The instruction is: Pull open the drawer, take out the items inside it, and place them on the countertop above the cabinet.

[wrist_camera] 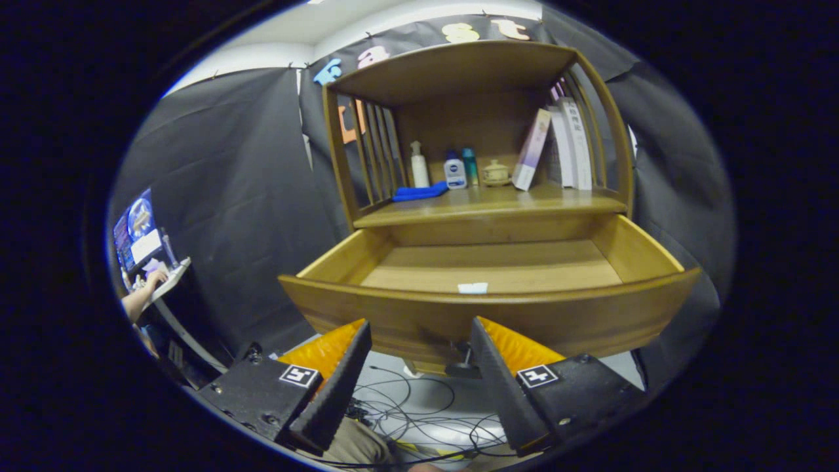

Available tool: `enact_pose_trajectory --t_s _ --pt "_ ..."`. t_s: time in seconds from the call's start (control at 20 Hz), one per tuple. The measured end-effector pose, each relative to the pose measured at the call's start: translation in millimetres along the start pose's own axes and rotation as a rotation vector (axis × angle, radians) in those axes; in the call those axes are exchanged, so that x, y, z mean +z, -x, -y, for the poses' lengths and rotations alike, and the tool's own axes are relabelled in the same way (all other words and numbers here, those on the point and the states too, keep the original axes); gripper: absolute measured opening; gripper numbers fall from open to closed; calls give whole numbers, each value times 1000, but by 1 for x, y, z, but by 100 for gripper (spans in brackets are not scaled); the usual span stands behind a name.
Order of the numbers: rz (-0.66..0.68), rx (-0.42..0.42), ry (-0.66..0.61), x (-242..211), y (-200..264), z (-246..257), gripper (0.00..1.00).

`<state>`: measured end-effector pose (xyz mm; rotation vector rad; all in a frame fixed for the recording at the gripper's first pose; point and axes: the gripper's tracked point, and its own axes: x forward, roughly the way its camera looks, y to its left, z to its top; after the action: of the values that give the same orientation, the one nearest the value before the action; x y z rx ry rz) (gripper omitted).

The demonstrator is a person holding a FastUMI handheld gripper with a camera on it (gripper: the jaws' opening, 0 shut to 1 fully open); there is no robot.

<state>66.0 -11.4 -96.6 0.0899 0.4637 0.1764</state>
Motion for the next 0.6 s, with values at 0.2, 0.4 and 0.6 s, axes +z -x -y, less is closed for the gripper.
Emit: enact_pose_trajectory --t_s 0.2,0.4,0.6 --pt "22 -18 51 45 -14 6 97" --pt "-68 -61 95 62 -49 20 97" --pt "-269 -91 101 55 -84 38 97"
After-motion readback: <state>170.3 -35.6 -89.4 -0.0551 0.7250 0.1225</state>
